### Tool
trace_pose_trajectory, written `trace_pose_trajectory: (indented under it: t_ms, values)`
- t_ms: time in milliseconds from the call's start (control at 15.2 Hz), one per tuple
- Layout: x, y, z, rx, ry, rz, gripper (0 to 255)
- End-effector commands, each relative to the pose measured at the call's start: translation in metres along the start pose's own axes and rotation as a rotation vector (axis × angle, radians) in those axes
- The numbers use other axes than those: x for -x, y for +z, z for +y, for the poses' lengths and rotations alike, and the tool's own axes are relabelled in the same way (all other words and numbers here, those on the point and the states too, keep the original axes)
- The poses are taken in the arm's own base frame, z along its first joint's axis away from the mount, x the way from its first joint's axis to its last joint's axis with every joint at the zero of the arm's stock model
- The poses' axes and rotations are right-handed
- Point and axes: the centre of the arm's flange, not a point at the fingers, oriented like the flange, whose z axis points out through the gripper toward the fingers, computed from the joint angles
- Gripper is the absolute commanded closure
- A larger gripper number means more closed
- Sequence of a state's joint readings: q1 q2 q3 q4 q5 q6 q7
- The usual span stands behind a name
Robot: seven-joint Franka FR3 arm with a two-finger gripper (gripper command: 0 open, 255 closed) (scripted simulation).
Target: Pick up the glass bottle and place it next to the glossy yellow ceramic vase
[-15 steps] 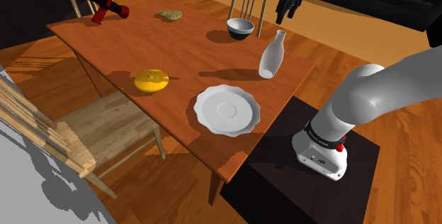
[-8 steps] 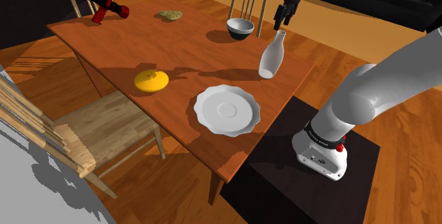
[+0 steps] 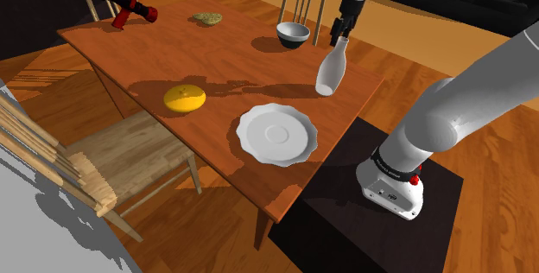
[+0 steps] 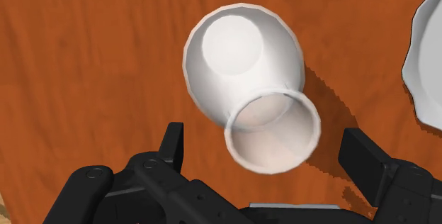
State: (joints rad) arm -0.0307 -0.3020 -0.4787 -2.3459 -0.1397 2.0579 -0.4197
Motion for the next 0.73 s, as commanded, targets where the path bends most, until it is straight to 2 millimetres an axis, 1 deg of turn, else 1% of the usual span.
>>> trace_pose_trajectory:
  t_ms: [0, 462, 528, 660]
  values:
    - [0.0012, 0.0069, 0.0001, 0.0, 0.0, 0.001, 0]
    - [0.0012, 0.0069, 0.0002, 0.0, 0.0, 0.001, 0]
    - [0.0012, 0.0069, 0.0002, 0.0, 0.0, 0.001, 255]
    - [0.0012, 0.0069, 0.0002, 0.0, 0.0, 0.001, 255]
